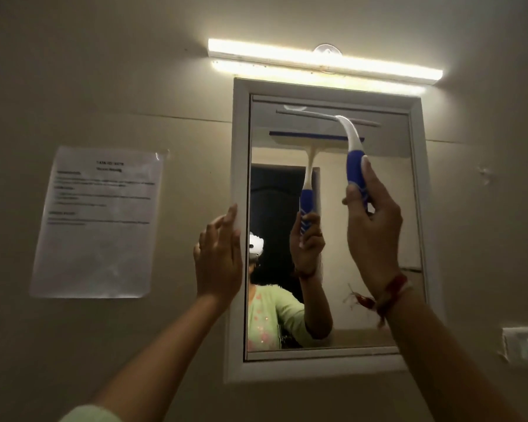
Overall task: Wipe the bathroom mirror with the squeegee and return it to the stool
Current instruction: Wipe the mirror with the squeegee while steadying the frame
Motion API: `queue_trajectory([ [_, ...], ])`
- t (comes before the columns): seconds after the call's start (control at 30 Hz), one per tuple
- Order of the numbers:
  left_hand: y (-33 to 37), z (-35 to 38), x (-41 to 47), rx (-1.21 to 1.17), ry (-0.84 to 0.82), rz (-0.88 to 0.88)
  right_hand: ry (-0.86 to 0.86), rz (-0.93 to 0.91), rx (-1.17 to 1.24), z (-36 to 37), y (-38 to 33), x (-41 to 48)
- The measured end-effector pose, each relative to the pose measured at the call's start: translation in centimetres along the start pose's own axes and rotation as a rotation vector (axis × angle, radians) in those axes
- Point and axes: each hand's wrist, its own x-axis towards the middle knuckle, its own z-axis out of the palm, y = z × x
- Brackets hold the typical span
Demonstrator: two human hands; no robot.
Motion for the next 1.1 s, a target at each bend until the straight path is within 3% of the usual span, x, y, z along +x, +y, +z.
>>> queue_trajectory([
  [0.4, -0.3, 0.2, -0.1, -0.028, 0.009, -0.012, -0.013, -0.037, 0.045, 6.0, 0.3, 1.7],
  [1.1, -0.7, 0.6, -0.1, -0.067, 0.012, 0.001, -0.014, -0.098, -0.151, 6.5, 1.3, 1.6],
])
